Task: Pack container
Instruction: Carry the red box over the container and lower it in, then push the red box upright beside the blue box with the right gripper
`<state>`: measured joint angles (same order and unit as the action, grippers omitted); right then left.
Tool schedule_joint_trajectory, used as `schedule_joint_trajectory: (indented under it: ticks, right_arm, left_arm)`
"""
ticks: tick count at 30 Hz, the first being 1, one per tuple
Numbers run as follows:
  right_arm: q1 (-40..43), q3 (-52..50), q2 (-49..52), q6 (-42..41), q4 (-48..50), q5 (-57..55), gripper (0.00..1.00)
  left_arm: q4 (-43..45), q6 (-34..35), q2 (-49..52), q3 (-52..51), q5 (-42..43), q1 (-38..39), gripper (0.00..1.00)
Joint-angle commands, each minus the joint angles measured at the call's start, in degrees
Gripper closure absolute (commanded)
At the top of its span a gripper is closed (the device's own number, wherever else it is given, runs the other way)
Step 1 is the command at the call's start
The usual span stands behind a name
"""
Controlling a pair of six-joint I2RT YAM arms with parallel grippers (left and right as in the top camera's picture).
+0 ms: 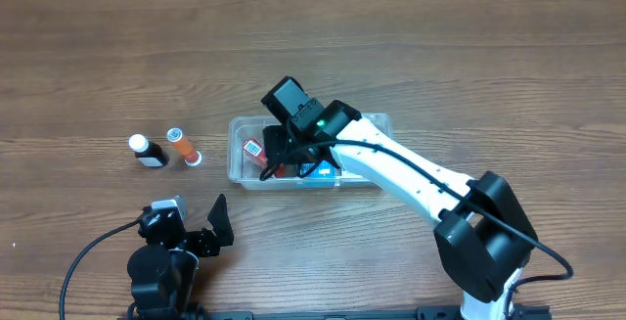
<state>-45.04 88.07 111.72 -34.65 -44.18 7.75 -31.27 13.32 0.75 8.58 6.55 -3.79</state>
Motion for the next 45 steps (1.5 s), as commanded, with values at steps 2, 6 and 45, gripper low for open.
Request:
schedule_joint_trajectory:
  ticks: [2,6,45]
  right_arm:
    - [-0.76,0.94,-5.11,5.18,0.17,4.98,0.82]
    - [-1.97,0.94,-5.11,9.44,0.22,10.71,0.96]
    - [2.67,0.09,-1.14,19.74,8.24,0.66,0.96]
  left_arm:
    - [0.22,-0.68,-0.50,-0.17,-0.76,-0.37,0.00]
    - [0.22,-0.68,-0.50,-0.17,-0.76,-0.37,0.00]
    - [0.22,-0.68,-0.50,-0.17,-0.79,-0.37,0.00]
